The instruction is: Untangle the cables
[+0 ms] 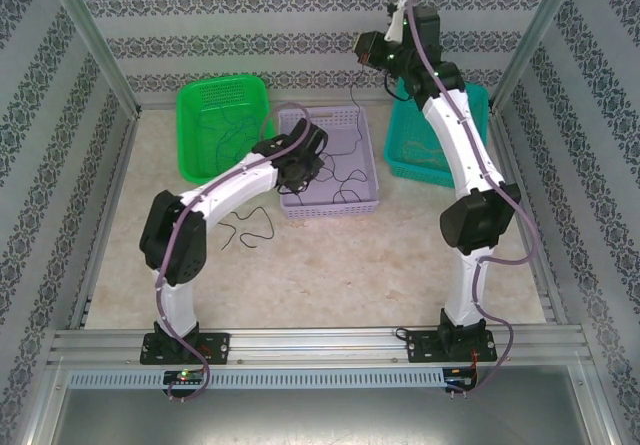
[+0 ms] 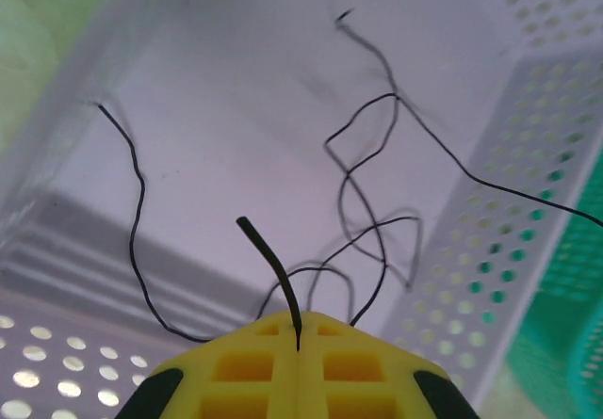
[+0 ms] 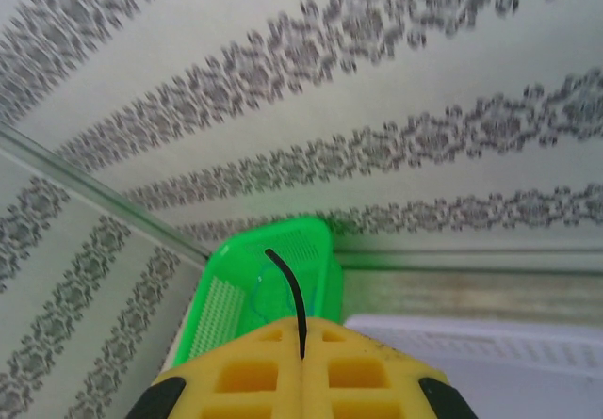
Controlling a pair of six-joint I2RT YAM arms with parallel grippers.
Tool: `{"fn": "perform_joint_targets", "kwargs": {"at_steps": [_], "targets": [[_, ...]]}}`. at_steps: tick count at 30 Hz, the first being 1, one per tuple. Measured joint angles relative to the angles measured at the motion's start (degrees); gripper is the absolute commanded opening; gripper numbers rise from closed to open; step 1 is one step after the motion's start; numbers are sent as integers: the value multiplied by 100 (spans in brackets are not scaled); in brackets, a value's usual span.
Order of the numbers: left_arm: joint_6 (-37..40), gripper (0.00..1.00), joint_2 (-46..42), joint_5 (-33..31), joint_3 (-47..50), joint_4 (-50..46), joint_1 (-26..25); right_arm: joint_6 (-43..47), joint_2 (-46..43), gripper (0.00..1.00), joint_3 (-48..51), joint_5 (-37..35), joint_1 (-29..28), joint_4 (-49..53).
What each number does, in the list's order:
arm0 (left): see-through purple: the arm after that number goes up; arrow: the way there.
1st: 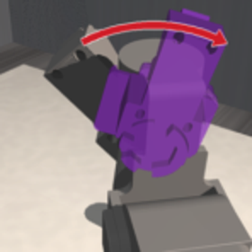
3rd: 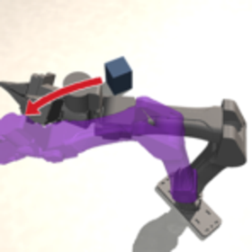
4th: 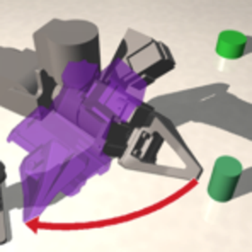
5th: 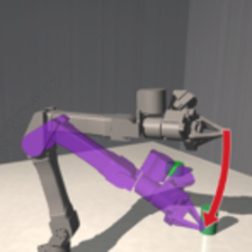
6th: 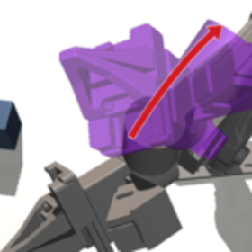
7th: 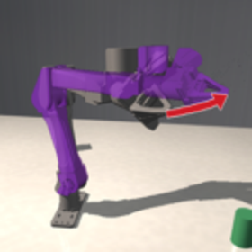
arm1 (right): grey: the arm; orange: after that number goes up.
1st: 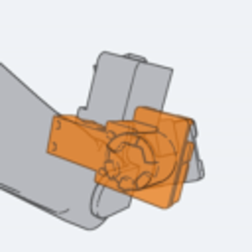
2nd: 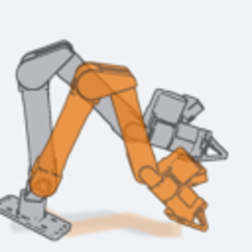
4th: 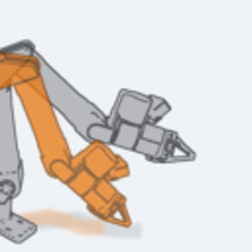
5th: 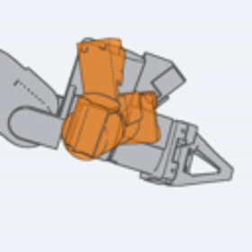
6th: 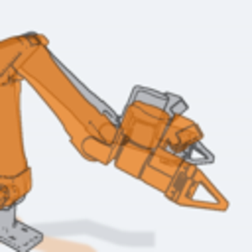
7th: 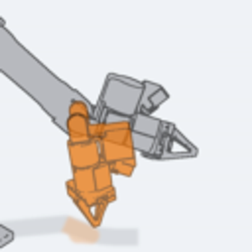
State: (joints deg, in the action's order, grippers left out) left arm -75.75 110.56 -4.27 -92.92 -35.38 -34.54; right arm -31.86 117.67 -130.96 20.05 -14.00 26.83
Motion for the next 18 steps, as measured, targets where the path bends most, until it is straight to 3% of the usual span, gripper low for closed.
{"fn": "perform_joint_targets", "kwargs": {"at_steps": [1, 4, 11, 13, 16, 18], "targets": [[61, 48, 92, 0, 0, -20, -26, 37, 22, 0, 90, -2, -42, 37], [195, 62, 192, -26, -2, -96, -33, 83, 225, 0, 170, 0, -133, 179], [417, 66, 50, -70, -376, -240, -33, 258, 997, 2, 173, -4, -343, 739], [468, 67, -223, -195, -374, -358, -33, 284, 1202, 28, 166, -2, -380, 929], [476, 68, -857, -334, -216, -498, 17, 372, 1475, 48, -2, 13, -393, 1292], [431, 67, -1480, -343, 153, -562, 144, 389, 1539, 55, -111, -2, -417, 1473]]}}
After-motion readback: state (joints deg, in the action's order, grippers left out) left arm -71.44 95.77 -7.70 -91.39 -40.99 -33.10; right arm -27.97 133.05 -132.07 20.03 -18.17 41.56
